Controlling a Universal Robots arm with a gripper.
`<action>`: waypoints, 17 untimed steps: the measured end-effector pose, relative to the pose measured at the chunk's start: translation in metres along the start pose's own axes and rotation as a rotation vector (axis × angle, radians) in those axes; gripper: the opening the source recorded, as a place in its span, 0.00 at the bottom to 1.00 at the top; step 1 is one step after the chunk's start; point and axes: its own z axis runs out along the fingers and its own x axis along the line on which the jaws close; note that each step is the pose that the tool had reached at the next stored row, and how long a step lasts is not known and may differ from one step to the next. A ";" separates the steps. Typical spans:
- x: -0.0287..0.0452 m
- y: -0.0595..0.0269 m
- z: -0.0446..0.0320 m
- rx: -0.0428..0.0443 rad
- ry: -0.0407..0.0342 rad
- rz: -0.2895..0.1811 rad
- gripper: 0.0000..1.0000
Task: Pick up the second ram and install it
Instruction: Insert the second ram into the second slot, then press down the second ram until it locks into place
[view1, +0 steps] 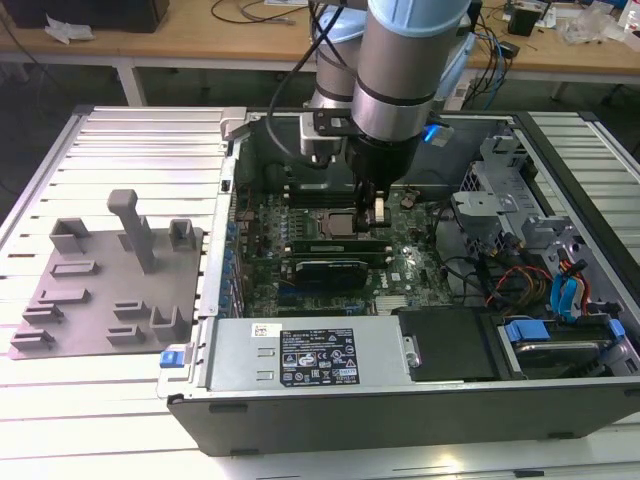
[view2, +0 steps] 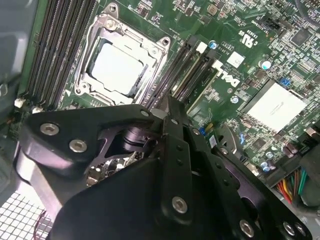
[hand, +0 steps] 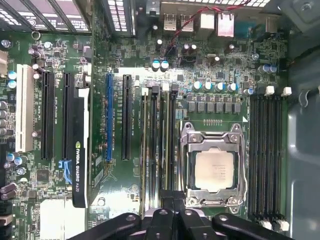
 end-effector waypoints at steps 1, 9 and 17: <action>0.0000 0.0002 0.0000 0.0000 0.0000 0.000 0.08; 0.0013 -0.0169 0.0120 -0.0001 0.0012 0.000 0.08; 0.0030 -0.0273 0.0295 -0.0012 0.0021 0.000 0.08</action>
